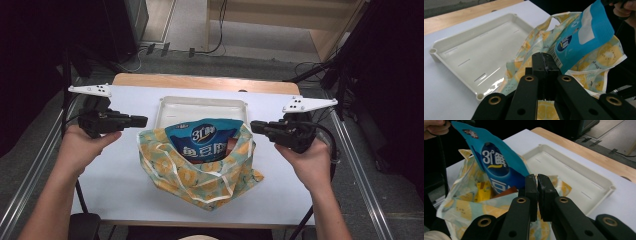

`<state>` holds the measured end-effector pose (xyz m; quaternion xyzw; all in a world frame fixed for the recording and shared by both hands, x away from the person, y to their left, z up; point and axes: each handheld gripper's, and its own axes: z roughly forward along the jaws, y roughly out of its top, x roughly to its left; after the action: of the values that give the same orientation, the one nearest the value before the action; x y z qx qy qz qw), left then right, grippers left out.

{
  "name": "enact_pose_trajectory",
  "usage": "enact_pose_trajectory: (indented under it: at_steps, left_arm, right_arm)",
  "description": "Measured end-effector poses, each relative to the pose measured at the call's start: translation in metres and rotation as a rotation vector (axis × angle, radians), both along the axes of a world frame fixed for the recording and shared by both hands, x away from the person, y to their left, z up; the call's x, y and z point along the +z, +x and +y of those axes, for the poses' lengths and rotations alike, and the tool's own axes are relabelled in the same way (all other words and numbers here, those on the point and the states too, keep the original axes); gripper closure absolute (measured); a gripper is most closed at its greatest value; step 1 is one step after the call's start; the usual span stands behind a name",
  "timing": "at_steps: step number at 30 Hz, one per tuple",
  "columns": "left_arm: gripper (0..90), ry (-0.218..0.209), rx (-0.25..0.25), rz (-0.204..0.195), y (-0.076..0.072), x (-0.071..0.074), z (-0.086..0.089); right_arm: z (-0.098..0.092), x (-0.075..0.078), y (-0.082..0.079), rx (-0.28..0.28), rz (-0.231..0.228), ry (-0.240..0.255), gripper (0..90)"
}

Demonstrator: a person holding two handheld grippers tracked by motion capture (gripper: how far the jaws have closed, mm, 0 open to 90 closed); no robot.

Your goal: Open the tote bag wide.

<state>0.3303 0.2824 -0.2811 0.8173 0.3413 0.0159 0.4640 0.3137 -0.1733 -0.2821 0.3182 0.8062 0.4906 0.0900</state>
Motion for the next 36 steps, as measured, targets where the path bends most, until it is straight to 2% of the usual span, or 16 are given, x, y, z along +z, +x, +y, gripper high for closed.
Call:
enact_pose_trajectory:
  at_steps: [3, 5, 6, 8, 9, 13, 16, 20, 24, 26, 27, 28, 29, 32, 35, 36]
  left_arm:
    - [90.0, -0.008, -0.017, -0.005, -0.003, 0.0, -0.004]
    - [88.0, 0.015, -0.024, -0.017, -0.004, -0.001, -0.01]
    - [83.5, 0.015, -0.024, -0.017, -0.004, -0.001, -0.01]
    - [79.2, 0.032, -0.016, -0.021, -0.003, -0.004, -0.011]
    - [74.8, 0.044, -0.014, -0.016, 0.0, -0.007, -0.01]
    - [50.5, 0.038, -0.019, -0.027, 0.003, -0.01, -0.01]
    - [42.5, 0.075, -0.042, -0.057, 0.005, -0.018, -0.014]
    - [37.3, 0.086, -0.034, -0.014, 0.009, -0.033, -0.014]
    - [35.1, 0.069, -0.035, 0.032, 0.015, -0.043, -0.01]
    - [35.5, 0.065, -0.034, 0.065, 0.019, -0.052, -0.008]
    - [37.9, 0.065, -0.034, 0.065, 0.019, -0.052, -0.008]
    - [44.5, 0.073, -0.05, 0.091, 0.021, -0.056, -0.007]
    - [52.4, 0.073, -0.05, 0.091, 0.021, -0.056, -0.007]
    - [75.0, 0.086, -0.073, 0.13, 0.022, -0.062, -0.008]
    - [90.0, 0.103, -0.08, 0.133, 0.021, -0.063, -0.011]
    - [90.0, 0.102, -0.081, 0.124, 0.019, -0.062, -0.012]
  right_arm:
    - [0.004, 0.0, -0.002, 0.002, 0.005, -0.005, 88.8]
    - [0.007, -0.003, -0.004, 0.003, 0.014, -0.009, 81.1]
    - [0.007, -0.003, -0.004, 0.003, 0.014, -0.009, 81.1]
    - [0.006, -0.006, -0.006, -0.018, 0.023, -0.004, 73.7]
    - [0.005, -0.007, -0.007, -0.022, 0.023, -0.005, 71.1]
    - [0.001, -0.011, -0.013, -0.035, 0.016, -0.013, 60.7]
    - [0.002, -0.016, -0.017, -0.036, 0.015, -0.025, 55.3]
    - [0.0, -0.022, -0.018, -0.037, 0.039, -0.009, 54.9]
    - [0.0, -0.024, -0.019, -0.03, 0.051, -0.004, 57.0]
    - [0.001, -0.024, -0.018, -0.021, 0.05, -0.01, 60.9]
    - [0.001, -0.024, -0.018, -0.021, 0.05, -0.01, 60.9]
    - [0.003, -0.024, -0.018, -0.018, 0.051, -0.019, 65.5]
    - [0.003, -0.024, -0.018, -0.018, 0.051, -0.019, 65.5]
    - [0.006, -0.025, -0.018, -0.004, 0.058, -0.043, 77.5]
    - [0.006, -0.025, -0.018, -0.001, 0.058, -0.044, 83.9]
    - [0.005, -0.025, -0.017, 0.005, 0.065, -0.041, 90.0]
